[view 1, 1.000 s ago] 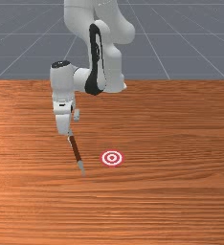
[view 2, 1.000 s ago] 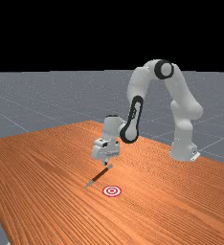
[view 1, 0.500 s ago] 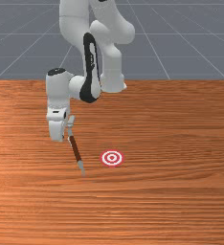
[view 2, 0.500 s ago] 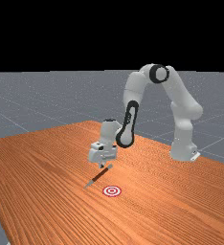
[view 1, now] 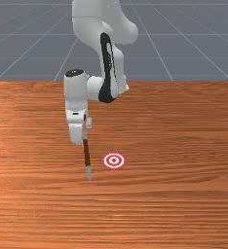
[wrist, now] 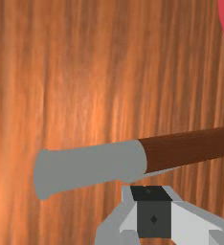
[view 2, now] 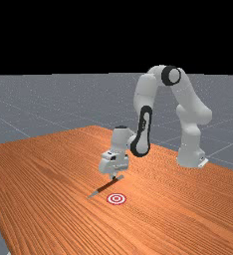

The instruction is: Pick up the pen and put it to the marker

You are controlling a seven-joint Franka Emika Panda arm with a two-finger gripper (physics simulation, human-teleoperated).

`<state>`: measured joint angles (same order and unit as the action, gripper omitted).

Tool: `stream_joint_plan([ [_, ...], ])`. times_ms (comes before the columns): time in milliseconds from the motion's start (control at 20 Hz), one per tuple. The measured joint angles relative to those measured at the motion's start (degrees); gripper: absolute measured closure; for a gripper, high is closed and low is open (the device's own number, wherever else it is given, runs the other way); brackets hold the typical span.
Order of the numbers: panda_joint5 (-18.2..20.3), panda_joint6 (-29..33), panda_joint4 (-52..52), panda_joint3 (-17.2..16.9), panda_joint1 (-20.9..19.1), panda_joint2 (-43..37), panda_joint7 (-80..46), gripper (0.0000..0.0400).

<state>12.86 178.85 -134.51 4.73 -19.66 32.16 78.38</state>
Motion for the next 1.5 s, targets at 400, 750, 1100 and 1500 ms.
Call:
stream_joint_plan([
  [400, 1.0, 0.5, -1.0, -1.9, 3.8, -0.9, -2.9, 0.0400],
  [750, 2.3, 1.2, -2.0, -3.5, 8.2, -1.3, -6.1, 0.0400],
  [1100, 3.5, 1.8, -2.9, -5.1, 13.2, -1.6, -9.4, 0.0400],
  [1500, 4.5, 2.0, -3.3, -5.9, 16.7, -1.8, -11.7, 0.0400],
])
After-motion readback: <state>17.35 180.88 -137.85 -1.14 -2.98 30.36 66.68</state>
